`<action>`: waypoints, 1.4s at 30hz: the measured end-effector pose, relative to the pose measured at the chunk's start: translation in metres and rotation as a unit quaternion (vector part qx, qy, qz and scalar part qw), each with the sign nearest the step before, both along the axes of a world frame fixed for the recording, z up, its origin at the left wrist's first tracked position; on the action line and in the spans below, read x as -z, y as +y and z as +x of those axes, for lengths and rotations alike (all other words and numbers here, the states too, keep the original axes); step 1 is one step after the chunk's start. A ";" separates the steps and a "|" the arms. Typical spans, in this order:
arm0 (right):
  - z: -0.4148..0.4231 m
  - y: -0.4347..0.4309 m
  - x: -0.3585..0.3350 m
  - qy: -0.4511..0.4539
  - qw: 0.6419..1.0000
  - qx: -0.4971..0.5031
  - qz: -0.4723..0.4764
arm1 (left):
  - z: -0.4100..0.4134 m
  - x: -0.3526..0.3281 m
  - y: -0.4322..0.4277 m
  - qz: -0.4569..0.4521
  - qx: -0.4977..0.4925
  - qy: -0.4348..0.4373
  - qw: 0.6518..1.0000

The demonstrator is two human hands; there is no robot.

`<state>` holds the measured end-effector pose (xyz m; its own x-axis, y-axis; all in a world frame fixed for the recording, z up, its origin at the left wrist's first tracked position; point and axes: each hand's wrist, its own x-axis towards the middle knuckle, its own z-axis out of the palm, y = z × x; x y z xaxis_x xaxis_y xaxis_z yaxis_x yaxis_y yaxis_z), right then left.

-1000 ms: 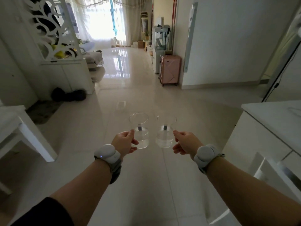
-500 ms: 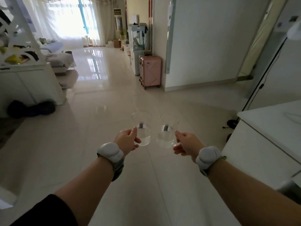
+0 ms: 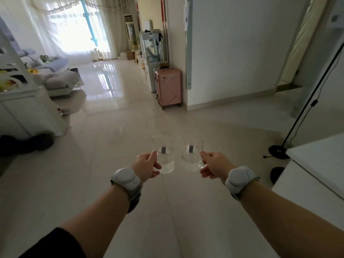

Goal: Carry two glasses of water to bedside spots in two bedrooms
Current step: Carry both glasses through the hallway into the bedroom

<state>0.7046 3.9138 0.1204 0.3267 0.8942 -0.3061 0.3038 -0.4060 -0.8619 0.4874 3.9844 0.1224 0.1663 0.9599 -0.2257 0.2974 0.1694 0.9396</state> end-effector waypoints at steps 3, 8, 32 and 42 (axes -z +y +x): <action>0.040 0.048 -0.004 -0.002 1.000 -0.001 0.003 | 0.035 -0.002 0.048 0.003 -0.022 -0.010 1.000; 0.086 0.116 -0.002 0.017 0.999 0.030 0.010 | 0.075 -0.002 0.116 -0.019 -0.041 -0.027 0.999; 0.290 0.423 0.017 0.008 0.990 0.139 0.011 | 0.300 0.018 0.472 0.023 0.099 -0.004 0.995; 0.416 0.535 0.010 -0.017 0.994 0.109 0.002 | 0.427 0.017 0.582 -0.005 0.093 0.008 0.996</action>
<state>1.1209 4.4491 0.1101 0.5228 0.8025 -0.2876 0.2374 -0.4611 -0.8550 0.9139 4.5668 0.1050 0.3365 0.9109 -0.2387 0.3391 0.1192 0.9332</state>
